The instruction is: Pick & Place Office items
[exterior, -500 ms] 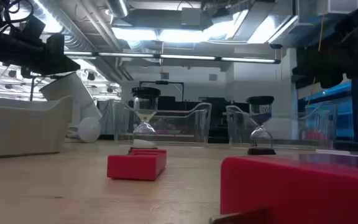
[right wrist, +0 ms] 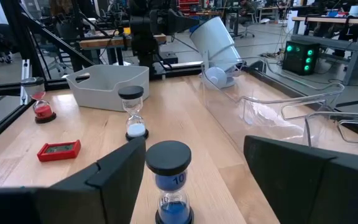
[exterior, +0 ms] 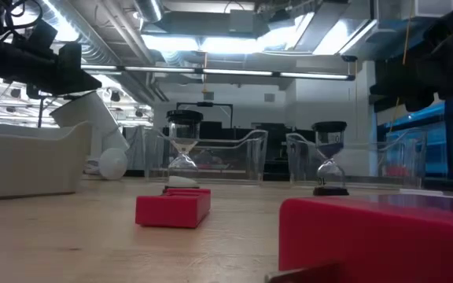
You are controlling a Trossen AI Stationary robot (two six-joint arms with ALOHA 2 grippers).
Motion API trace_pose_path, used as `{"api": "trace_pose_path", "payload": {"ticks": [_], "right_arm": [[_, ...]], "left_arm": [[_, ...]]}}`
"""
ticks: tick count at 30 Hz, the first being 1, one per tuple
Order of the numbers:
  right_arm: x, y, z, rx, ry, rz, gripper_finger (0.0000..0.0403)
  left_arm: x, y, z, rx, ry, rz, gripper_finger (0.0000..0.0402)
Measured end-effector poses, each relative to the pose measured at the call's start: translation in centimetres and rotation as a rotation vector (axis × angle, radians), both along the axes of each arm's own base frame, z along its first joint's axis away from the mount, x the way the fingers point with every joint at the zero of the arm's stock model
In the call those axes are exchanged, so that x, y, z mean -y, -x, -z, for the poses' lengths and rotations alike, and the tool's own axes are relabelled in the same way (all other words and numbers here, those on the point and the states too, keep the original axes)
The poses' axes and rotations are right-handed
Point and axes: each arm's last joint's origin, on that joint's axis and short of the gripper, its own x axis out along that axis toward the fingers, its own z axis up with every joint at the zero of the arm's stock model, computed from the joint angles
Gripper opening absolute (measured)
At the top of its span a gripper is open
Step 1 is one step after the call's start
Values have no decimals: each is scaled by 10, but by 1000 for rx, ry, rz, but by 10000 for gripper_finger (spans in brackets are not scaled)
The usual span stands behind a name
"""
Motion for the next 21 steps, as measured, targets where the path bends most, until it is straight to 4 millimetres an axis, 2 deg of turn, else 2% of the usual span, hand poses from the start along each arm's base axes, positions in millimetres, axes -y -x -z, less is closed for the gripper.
{"api": "trace_pose_path", "payload": {"ticks": [21], "right_arm": [[0, 0, 0, 1, 1, 8, 277]], "left_arm": [[0, 0, 0, 0, 0, 0, 72]]}}
